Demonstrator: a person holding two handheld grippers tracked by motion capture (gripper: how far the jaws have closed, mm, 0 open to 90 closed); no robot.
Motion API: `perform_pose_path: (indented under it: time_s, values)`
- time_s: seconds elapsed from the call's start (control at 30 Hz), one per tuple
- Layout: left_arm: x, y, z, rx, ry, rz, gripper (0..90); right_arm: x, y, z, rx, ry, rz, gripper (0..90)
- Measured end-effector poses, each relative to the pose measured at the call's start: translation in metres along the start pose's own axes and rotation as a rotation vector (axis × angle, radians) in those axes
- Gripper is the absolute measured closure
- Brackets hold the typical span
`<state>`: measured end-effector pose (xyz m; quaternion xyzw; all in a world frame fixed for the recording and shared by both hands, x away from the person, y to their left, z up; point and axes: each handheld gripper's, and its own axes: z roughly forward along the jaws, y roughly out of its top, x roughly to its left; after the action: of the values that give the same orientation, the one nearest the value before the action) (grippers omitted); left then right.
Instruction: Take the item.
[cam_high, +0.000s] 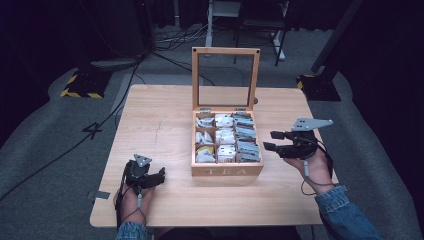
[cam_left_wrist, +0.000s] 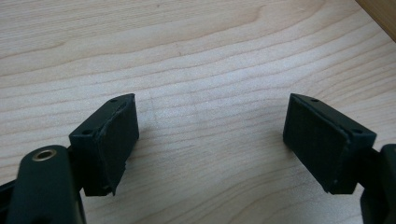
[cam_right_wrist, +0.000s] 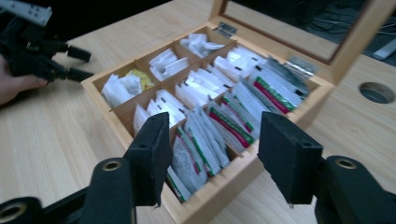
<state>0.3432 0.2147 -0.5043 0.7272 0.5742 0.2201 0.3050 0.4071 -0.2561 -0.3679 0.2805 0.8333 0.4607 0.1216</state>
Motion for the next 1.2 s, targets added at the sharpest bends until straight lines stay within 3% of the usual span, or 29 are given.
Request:
perform_pose_path:
  time_s: [0.1, 0.27, 0.43, 0.57, 0.67, 0.7, 0.8, 1.2]
  values:
    - [0.000, 0.000, 0.000, 0.000, 0.000, 0.000, 18.8, 0.007, 0.007, 0.013, 0.033, 0.023, -0.035, 42.8]
    - [0.000, 0.000, 0.000, 0.000, 0.000, 0.001, 18.8, 0.012, 0.016, 0.028, 0.059, 0.041, -0.044, 42.4]
    - [0.000, 0.000, 0.000, 0.000, 0.000, 0.000, 18.8, 0.018, 0.026, 0.049, 0.109, 0.096, -0.056, 50.0]
    - [0.000, 0.000, 0.000, 0.001, 0.000, 0.001, 18.8, 0.024, 0.030, 0.063, 0.127, 0.090, -0.071, 52.1]
    - [0.000, 0.000, 0.000, 0.001, 0.000, 0.000, 18.8, 0.027, 0.030, 0.072, 0.142, 0.121, -0.082, 55.6]
    - [0.000, 0.000, 0.000, 0.001, 0.000, 0.000, 18.8, 0.031, 0.030, 0.082, 0.179, 0.151, -0.095, 59.3]
    - [0.000, 0.000, 0.000, 0.000, 0.001, 0.000, 18.8, 0.036, 0.028, 0.097, 0.225, 0.178, -0.113, 61.2]
    - [0.000, 0.000, 0.000, -0.001, 0.002, 0.000, 18.8, 0.038, 0.022, 0.126, 0.356, 0.214, -0.130, 75.1]
